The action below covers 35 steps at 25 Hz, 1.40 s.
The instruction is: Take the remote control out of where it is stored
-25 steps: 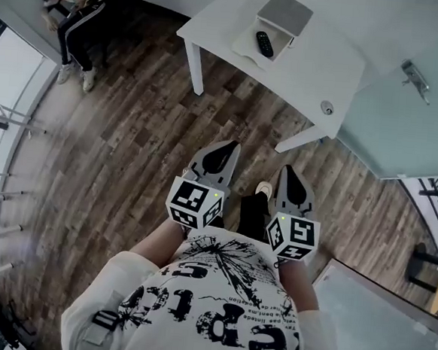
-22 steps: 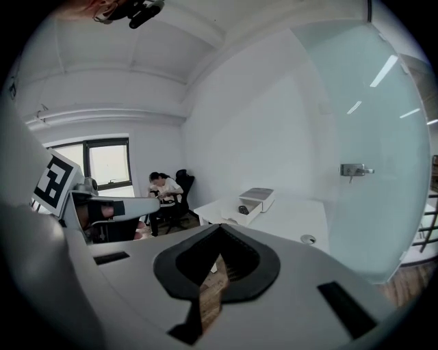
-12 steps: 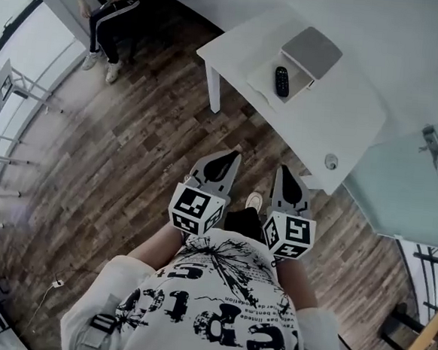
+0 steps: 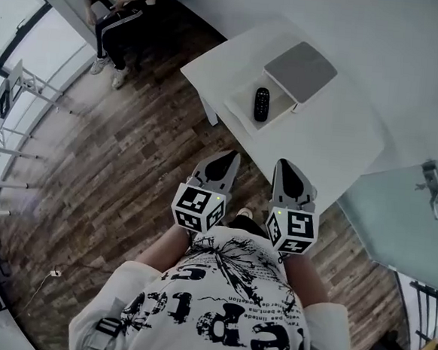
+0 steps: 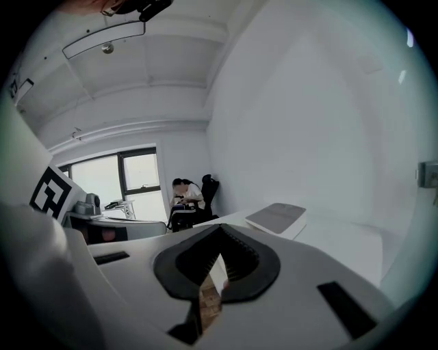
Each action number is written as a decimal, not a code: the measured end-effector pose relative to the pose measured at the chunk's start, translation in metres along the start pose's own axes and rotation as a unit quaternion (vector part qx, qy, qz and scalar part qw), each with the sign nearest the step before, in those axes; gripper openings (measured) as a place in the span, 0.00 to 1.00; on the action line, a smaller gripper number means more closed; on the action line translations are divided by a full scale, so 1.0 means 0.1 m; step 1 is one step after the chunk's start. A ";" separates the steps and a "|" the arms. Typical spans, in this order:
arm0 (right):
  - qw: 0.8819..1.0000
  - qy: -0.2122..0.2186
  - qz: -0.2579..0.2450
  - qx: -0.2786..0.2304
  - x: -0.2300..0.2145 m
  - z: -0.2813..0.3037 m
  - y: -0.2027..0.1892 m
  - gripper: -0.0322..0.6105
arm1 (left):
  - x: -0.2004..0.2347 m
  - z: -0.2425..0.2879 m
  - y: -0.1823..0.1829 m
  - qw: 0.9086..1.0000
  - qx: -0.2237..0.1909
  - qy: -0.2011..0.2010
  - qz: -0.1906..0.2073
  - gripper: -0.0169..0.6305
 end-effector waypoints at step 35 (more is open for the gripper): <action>0.985 -0.134 0.091 0.061 -1.33 1.50 0.14 0.05 | 0.78 2.53 0.11 0.980 0.177 -0.079 -0.048 0.04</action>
Point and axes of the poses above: the fingertips, and each gripper's own axes: z forward along the fingers, x to its left, y out of its top, the point moved 4 cm from there along -z, backward along the fingers, and after that the axes turned 1 degree about x, right-handed, at the moved point
